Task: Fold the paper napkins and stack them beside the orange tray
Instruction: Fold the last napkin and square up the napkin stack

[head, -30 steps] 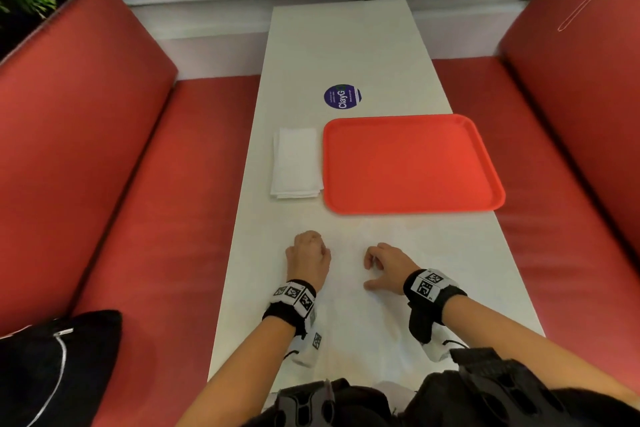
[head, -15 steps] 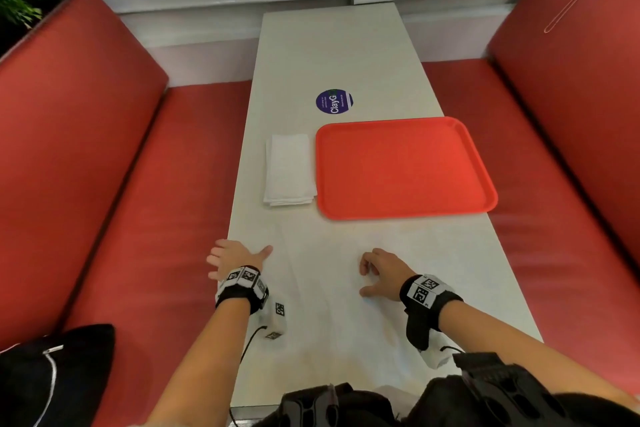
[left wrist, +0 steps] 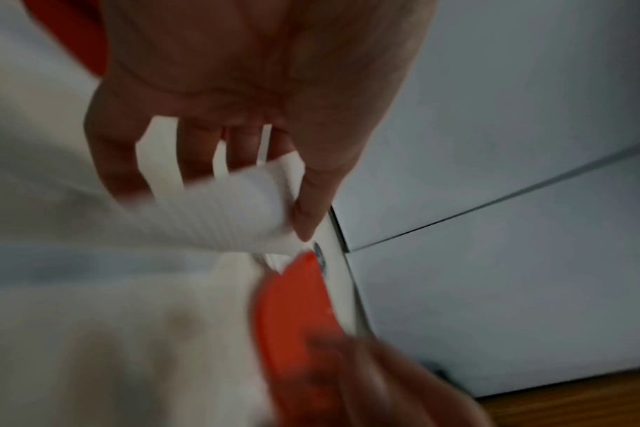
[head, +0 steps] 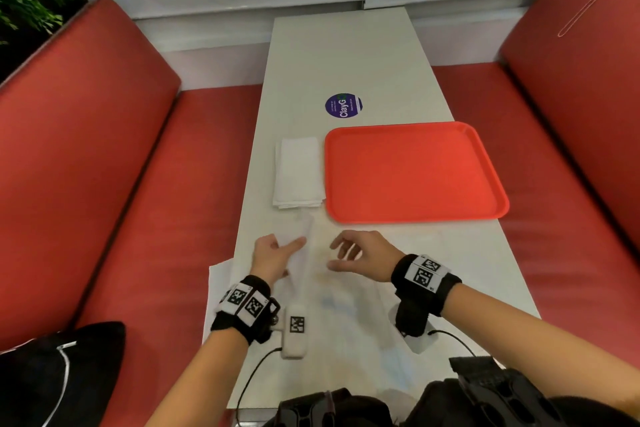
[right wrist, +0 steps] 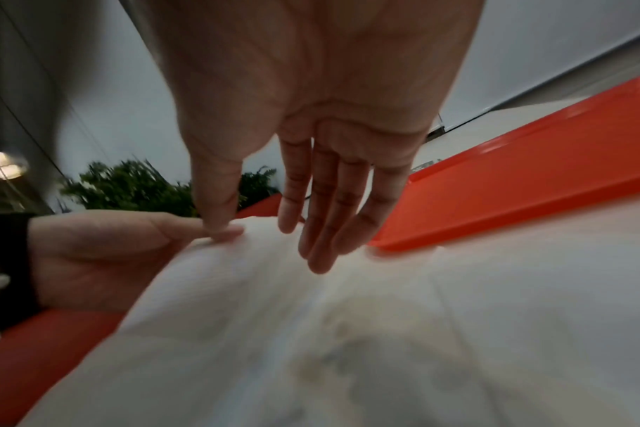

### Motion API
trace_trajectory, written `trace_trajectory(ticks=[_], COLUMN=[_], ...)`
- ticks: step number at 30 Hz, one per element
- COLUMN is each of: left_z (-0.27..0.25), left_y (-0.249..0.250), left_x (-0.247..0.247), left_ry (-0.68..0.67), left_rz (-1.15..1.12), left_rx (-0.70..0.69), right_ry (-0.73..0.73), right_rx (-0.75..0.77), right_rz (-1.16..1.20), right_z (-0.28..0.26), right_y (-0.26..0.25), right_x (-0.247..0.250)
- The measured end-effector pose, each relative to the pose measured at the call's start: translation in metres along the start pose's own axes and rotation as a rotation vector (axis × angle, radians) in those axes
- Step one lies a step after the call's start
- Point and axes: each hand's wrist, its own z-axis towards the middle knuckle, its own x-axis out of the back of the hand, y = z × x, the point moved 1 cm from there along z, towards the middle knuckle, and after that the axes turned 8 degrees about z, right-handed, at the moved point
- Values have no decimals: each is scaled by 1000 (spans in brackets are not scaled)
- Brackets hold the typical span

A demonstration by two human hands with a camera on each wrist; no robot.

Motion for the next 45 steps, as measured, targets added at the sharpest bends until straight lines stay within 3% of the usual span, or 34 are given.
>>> trace_trajectory(ticks=[3,5,7,10,13,15,17,19,23,26,31,34,37,41,45], left_z=[-39,-49,-46,-26,-19,-22,-23,-17,-8,-15,-36,-28,-14,-12,-28], left_y=[31,39,38,24,12,12,12,10,6,21,45,36,13,2,33], left_x=[-27,-33,-25,-4,3,-1,-6,-11,-19,-16,-2,1,-2,-3,-4], left_ry=[-237,-305,-219,-22,-197,-314,-314,-252,-119,-118,-293,-193,-60,-56,-124], left_rz=[-176,-229,-319,-317,-214,-141,-184,-245,-88,-46,-188,-223,-51,41,-75], left_rx=[-41,-139,-200,-146,-29,-33,-40,19,60,-31,-168,-143,-127,-154,-224], right_ry=[20,63,165,259,261,286,314,354,411,428,404,353,327,336,333], right_rx=[36,90,130,149,144,129,77,-14,-158,-95,73,10,-119,-139,-55], right_rz=[139,242,212,323,562,610,647,634,314,261,392,524,321,274,315], right_z=[5,6,3,-4,-11,-12,-8,-2,7,8,9,7,4,3,4], right_y=[-20,-24,-24,-21,-20,-17,-9,5,28,19,4,10,26,31,13], right_x=[-10,-10,-2,16,33,43,48,48,45,44,48,50,42,37,43])
